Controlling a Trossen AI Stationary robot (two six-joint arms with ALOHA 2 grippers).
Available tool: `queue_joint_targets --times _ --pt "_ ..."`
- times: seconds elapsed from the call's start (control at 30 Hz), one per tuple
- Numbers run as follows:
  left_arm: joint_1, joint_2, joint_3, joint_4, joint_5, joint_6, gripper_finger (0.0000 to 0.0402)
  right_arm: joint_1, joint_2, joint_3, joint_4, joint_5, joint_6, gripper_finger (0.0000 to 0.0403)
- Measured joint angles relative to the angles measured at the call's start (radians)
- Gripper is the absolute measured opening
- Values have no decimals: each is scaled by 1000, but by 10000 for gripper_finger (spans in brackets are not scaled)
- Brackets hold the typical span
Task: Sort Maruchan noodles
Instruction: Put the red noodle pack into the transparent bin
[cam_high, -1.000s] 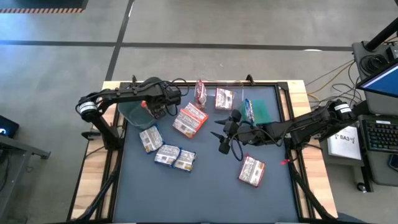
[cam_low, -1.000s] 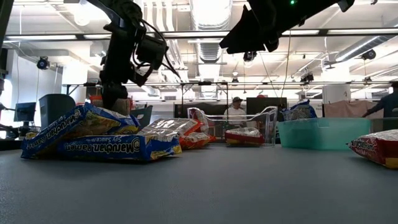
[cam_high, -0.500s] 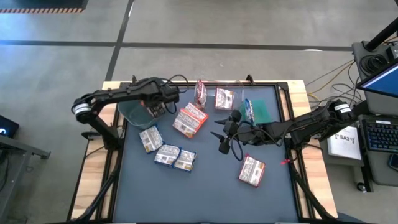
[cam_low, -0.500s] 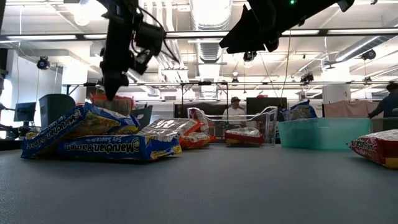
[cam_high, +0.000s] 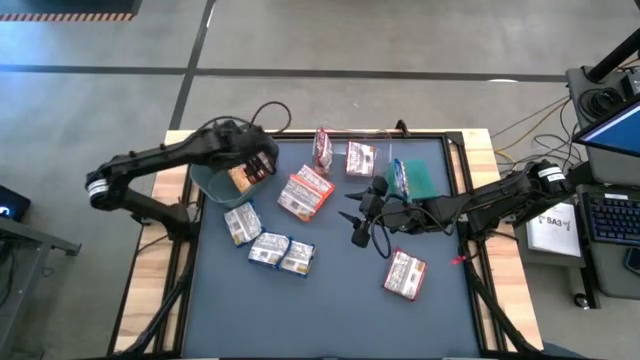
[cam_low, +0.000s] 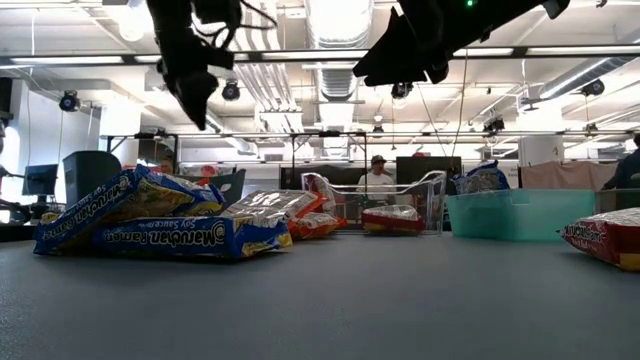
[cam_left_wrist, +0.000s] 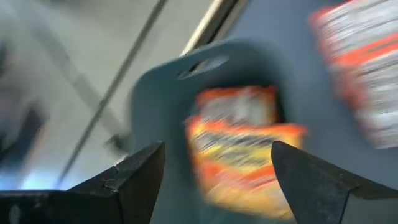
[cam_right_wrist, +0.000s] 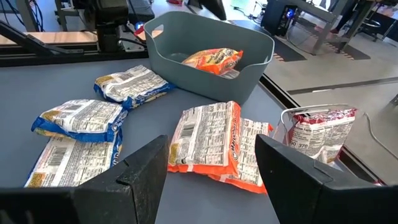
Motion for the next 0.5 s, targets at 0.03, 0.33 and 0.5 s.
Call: queue_joint_targets --times 0.03,0.33,0.5 --pt "-1 -29 -35 55 51 29 274 0 0 0 0 0 0 228" --pt "28 -215 -335 342 132 311 206 0 2 0 0 -1 18 228" --pt "114 -220 -408 355 297 276 97 0 16 0 8 0 12 228"
